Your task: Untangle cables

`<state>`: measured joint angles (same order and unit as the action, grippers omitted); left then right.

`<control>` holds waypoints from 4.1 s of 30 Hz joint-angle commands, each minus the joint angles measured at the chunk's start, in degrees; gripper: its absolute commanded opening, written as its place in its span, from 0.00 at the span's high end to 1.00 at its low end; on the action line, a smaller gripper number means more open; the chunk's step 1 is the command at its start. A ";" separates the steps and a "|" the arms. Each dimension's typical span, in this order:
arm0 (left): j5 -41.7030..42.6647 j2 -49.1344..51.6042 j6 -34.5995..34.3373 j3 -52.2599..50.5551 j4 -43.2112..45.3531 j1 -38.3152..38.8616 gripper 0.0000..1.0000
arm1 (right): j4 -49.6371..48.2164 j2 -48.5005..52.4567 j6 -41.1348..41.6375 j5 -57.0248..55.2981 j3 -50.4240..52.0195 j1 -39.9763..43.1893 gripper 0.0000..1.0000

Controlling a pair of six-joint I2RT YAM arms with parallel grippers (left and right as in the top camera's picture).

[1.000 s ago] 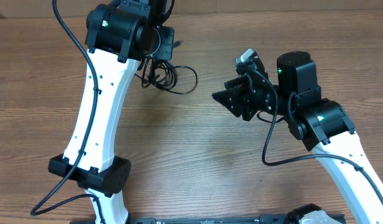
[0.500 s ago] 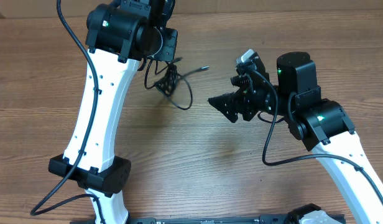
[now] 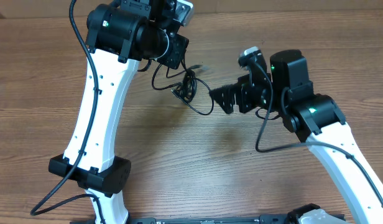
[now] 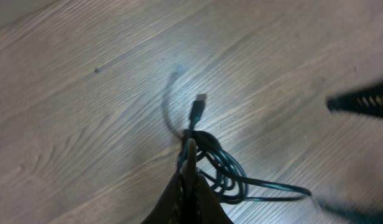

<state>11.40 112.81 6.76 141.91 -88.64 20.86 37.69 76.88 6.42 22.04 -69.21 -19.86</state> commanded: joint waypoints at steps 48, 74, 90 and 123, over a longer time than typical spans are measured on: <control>20.85 0.33 21.46 0.70 1.70 6.54 0.96 | -5.20 6.93 32.98 5.42 -0.50 -3.23 0.96; 6.78 0.33 11.43 0.70 -7.34 4.37 0.15 | -11.41 6.91 25.53 4.44 -0.52 6.88 0.96; 20.65 -0.59 12.07 1.09 1.31 -1.88 0.00 | -24.28 6.91 -7.34 26.45 -0.52 8.00 0.96; 48.24 -1.84 20.70 1.57 -6.21 -13.62 0.00 | -53.88 6.93 19.80 40.24 -0.52 7.91 0.96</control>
<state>57.08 112.84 25.96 142.10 -95.68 7.14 -15.81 84.07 20.75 61.71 -69.21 -11.99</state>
